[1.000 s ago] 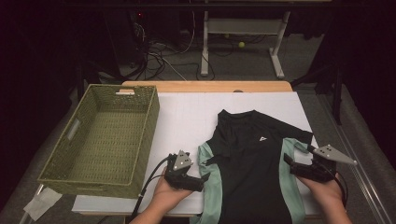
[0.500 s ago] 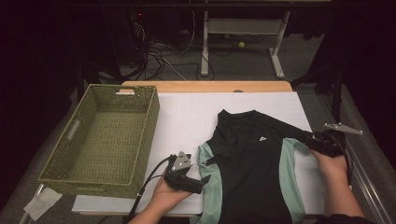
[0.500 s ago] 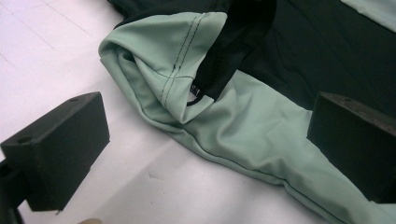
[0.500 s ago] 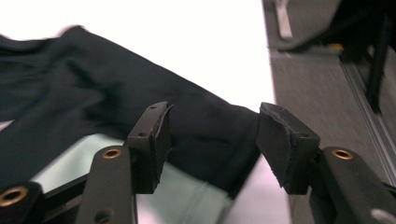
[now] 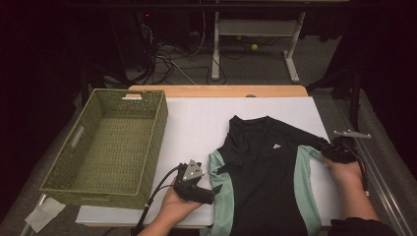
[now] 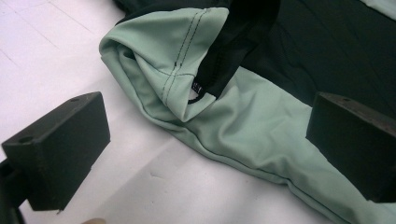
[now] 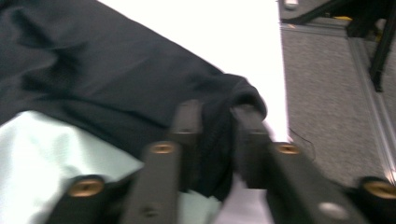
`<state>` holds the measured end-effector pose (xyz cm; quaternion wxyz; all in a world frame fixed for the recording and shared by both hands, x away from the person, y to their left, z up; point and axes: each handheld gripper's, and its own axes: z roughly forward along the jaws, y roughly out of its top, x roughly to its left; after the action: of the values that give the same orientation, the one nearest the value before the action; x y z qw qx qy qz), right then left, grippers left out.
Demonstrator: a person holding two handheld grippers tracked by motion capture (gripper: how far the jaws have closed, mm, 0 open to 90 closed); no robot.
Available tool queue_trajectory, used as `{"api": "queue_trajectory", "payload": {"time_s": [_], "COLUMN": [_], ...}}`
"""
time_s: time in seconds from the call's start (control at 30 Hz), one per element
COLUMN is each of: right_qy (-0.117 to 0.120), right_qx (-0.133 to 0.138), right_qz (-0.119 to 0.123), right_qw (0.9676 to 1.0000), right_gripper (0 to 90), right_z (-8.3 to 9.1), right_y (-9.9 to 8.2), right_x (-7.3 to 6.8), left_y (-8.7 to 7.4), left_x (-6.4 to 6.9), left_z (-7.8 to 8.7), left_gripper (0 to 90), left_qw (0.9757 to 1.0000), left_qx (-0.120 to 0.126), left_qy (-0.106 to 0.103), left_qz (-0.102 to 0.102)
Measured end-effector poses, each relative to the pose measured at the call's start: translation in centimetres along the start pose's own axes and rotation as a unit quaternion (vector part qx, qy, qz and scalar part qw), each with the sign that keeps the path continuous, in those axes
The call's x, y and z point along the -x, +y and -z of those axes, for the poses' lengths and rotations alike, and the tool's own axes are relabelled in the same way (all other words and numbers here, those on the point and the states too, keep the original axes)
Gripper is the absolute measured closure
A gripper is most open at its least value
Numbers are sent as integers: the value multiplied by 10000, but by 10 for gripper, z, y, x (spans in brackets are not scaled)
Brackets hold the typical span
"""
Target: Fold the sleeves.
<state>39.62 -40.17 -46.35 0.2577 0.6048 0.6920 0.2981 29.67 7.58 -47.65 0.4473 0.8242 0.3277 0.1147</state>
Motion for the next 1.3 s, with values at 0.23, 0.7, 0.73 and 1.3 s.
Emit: {"api": "queue_trajectory", "payload": {"time_s": [0.23, 0.7, 0.73, 1.3], "right_qy": [-64, 85, 134, 531], "right_qx": [425, 1207, 1247, 1183], "right_qz": [139, 889, 936, 2071], "right_qw": [9990, 9887, 9877, 9697], "right_gripper": [874, 869, 868, 868], "right_z": [14, 56, 59, 62], "right_y": [0, 1, 1, -24], "right_x": [-9, -52, -56, -123], "left_y": [0, -1, -1, -1], "left_x": [0, -1, 0, 0], "left_z": [1, 1, 1, 2], "left_gripper": [0, 0, 0, 0], "left_qw": [10000, 10000, 10000, 9999], "left_qx": [25, 44, 62, 72], "left_qy": [-22, -31, -20, -63], "left_qz": [2, -1, 0, -56]}}
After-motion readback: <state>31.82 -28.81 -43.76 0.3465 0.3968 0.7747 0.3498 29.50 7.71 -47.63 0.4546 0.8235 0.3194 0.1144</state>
